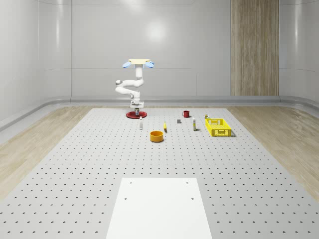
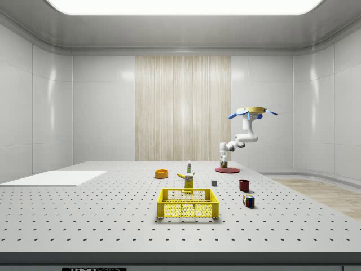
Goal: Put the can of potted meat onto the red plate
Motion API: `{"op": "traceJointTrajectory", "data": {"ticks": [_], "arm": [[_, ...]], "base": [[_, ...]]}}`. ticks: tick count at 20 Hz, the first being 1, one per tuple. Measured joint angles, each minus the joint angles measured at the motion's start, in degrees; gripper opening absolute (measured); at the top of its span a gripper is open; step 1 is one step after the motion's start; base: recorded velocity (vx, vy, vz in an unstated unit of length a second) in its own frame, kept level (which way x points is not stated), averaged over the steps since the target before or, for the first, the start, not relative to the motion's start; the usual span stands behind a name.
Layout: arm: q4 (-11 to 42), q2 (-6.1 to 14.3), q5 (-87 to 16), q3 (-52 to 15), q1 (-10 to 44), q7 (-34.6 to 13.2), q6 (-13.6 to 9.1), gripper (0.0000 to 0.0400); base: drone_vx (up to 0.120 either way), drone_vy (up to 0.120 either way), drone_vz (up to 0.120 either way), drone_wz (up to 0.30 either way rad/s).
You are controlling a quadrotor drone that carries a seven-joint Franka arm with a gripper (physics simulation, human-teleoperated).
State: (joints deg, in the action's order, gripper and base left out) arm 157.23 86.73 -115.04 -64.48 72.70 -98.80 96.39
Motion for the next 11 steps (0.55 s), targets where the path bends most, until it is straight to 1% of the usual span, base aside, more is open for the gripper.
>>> {"op": "traceJointTrajectory", "data": {"ticks": [2, 4, 7, 11], "arm": [[-0.2, -0.1, -0.4, 0.5, 0.1, 0.7, 0.1, 0.0349], [-0.1, -0.2, -0.2, 0.2, -0.1, 1.0, 0.0, 0.0369], [0.5, -0.3, 0.9, -0.9, -0.4, 1.4, -0.7, 0.0385], [0.8, -0.3, 1.6, -1.7, -0.7, 1.6, -1.1, 0.0394]], "base": [[0.0, 0.0, 0.0, 0.0], [0.0, 0.0, 0.0, 0.0], [0.0, 0.0, 0.0, 0.0], [0.0, 0.0, 0.0, 0.0]]}}
